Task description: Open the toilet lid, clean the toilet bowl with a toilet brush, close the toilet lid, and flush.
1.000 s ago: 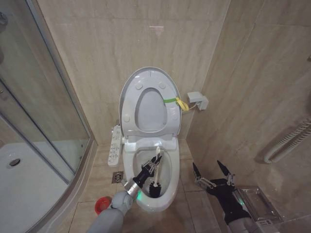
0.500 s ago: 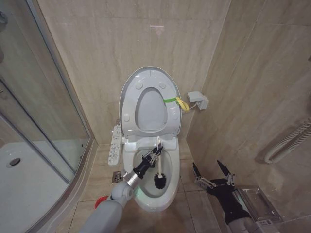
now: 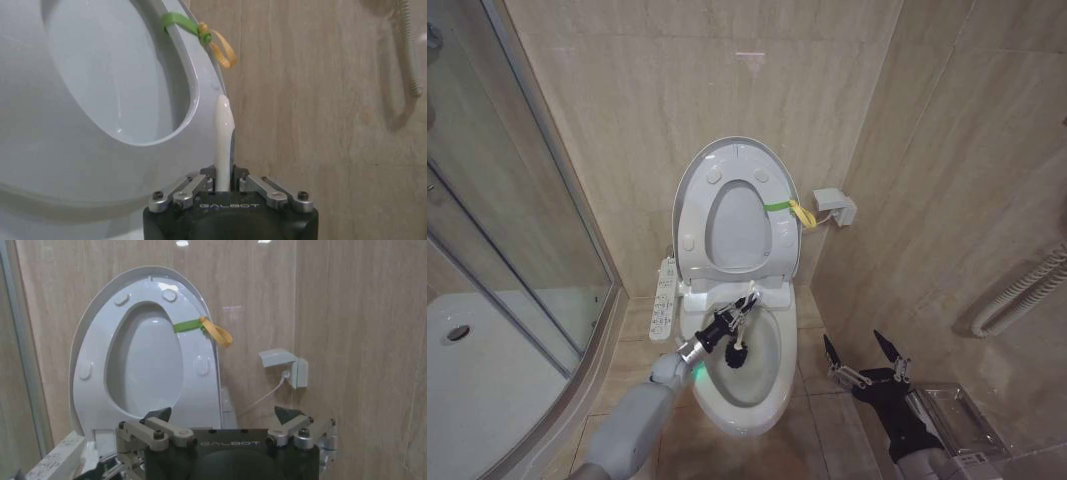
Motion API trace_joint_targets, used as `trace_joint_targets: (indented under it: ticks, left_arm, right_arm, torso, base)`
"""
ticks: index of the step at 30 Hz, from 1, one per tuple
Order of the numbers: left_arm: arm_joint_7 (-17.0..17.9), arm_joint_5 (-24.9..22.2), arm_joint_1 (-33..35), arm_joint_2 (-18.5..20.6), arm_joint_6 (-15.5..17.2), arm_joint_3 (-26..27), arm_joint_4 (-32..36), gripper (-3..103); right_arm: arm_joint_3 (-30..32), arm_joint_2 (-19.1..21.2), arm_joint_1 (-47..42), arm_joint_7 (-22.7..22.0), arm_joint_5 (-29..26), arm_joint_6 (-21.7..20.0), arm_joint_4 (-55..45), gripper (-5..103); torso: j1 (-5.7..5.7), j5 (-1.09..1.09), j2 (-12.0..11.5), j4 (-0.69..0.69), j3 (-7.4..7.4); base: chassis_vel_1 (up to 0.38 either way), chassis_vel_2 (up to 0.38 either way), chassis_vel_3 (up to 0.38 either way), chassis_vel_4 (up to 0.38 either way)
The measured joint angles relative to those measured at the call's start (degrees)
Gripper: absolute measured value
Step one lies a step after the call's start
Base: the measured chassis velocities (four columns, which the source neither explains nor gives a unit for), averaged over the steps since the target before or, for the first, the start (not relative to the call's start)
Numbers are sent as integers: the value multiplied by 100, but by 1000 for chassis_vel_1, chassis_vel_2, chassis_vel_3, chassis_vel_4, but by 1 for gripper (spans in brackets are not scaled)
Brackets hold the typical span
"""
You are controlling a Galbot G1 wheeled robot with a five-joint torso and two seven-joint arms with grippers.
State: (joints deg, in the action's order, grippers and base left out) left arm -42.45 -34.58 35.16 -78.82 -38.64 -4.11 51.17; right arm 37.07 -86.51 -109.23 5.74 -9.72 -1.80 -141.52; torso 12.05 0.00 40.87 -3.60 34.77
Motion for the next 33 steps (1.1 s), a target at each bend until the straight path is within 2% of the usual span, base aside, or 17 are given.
trace_joint_targets:
  ticks: [8,14,21,25,30,32,33]
  left_arm:
    - [-196,-48,-499,-534,-155,-38,-901,16]
    - [-190,-190,-420,-838,34,-88,-900,16]
    - [-154,-209,-10,-861,112,-184,-626,16]
    - [-151,-202,228,-805,128,-179,-428,16]
    - [-29,-201,594,-549,270,-182,66,16]
    - [24,-204,713,-446,308,-175,230,16]
    - [69,-207,762,-399,336,-181,324,16]
  right_arm:
    - [0,0,0,0,0,0,0,100]
    - [0,0,0,0,0,0,0,100]
    - [0,-1,0,0,0,0,0,100]
    - [0,0,0,0,0,0,0,100]
    - [0,0,0,-1,0,0,0,100]
    - [0,0,0,-1,0,0,0,100]
    - [0,0,0,0,0,0,0,100]
  torso:
    - [0,1,0,0,0]
    - [-1,1,1,-1,0]
    - [-1,0,1,2,-1]
    - [-3,3,5,-3,-5]
    - [-4,4,6,1,-5]
    - [-3,2,3,8,-1]
    - [-1,-7,0,4,2]
  base:
    - [0,0,0,0]
    - [0,0,0,0]
    - [0,0,0,0]
    - [0,0,0,0]
    - [0,0,0,0]
    - [0,0,0,0]
    - [0,0,0,0]
